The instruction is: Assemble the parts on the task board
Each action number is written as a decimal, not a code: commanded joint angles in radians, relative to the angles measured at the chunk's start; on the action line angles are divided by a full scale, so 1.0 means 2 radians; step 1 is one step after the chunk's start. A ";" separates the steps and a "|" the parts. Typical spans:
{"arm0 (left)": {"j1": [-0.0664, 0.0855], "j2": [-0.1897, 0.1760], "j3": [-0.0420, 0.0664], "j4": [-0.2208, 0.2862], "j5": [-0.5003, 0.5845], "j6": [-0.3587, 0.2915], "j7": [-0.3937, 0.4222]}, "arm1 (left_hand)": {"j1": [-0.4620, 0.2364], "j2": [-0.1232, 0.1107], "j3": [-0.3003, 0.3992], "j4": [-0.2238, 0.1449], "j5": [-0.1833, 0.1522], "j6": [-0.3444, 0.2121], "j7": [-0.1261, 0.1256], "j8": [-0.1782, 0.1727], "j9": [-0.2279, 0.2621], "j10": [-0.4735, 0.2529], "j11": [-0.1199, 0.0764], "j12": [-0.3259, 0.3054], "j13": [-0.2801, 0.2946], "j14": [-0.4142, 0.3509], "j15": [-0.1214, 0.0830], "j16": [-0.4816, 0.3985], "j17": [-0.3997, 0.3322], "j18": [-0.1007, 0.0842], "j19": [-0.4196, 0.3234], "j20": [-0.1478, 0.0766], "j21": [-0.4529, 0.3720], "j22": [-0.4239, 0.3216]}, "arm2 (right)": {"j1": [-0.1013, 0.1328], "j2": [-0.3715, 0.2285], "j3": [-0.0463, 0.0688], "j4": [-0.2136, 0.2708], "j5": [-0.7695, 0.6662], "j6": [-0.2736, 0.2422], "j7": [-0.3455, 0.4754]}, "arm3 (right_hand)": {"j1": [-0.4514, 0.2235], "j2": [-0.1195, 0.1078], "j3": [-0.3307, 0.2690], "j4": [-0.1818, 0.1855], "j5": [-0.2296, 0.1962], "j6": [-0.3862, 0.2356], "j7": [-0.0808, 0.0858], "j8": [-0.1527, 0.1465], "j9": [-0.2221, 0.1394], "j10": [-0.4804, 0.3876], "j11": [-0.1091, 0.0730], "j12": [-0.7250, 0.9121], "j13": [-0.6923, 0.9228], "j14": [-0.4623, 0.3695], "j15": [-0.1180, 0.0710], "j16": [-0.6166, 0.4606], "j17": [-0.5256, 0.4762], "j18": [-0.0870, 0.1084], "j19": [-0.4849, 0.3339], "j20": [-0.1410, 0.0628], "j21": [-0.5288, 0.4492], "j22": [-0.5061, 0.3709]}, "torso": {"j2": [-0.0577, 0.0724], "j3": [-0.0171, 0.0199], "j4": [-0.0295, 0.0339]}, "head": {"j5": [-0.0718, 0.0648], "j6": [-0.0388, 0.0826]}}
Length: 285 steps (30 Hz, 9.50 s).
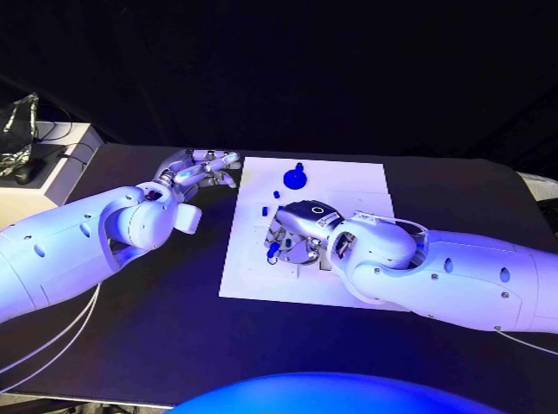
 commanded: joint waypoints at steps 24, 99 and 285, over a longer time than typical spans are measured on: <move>0.000 -0.001 0.000 0.002 0.002 0.007 0.002 | -0.001 0.005 -0.004 -0.001 0.000 -0.001 0.003 0.003 0.001 -0.002 0.001 0.002 0.000 0.000 0.002 -0.002 -0.001 -0.005 0.005 0.001 -0.003 0.001 | -0.006 0.004 -0.002 -0.007 -0.017 0.033 0.000 | 0.001 0.013 0.000 -0.003 0.002 0.003 0.001 0.001 0.001 0.017 -0.015 0.002 0.001 -0.002 -0.003 0.001 -0.001 0.007 0.006 -0.002 0.000 0.046 | 0.000 -0.0003 0.0005 | 0.001 -0.006; -0.015 -0.017 0.000 0.017 0.014 0.015 0.025 | 0.000 0.007 -0.004 -0.001 0.000 0.003 -0.005 0.003 0.001 0.007 -0.004 0.006 0.000 0.000 0.000 -0.002 -0.001 -0.006 0.004 0.000 -0.004 0.002 | 0.038 -0.191 0.007 0.040 0.305 -0.020 0.007 | -0.063 0.029 -0.274 0.122 0.127 -0.040 -0.021 0.076 0.074 -0.034 -0.052 0.374 0.374 -0.001 -0.026 0.031 0.045 -0.017 0.028 -0.028 0.013 0.053 | -0.005 0.0021 -0.0090 | -0.033 0.008; -0.023 -0.025 0.000 0.023 0.038 0.039 -0.016 | -0.009 0.008 -0.011 0.007 0.000 -0.002 0.000 0.003 0.001 -0.003 0.000 0.004 0.000 -0.003 0.003 -0.003 -0.002 -0.007 0.004 0.001 -0.009 0.002 | 0.019 -0.088 -0.013 0.022 0.294 0.036 -0.195 | -0.146 0.034 -0.279 0.114 0.111 -0.037 -0.039 0.040 0.338 0.021 -0.058 0.413 0.590 0.007 -0.029 0.084 0.203 -0.024 0.015 -0.029 0.175 0.074 | -0.010 -0.0053 -0.0162 | -0.016 -0.017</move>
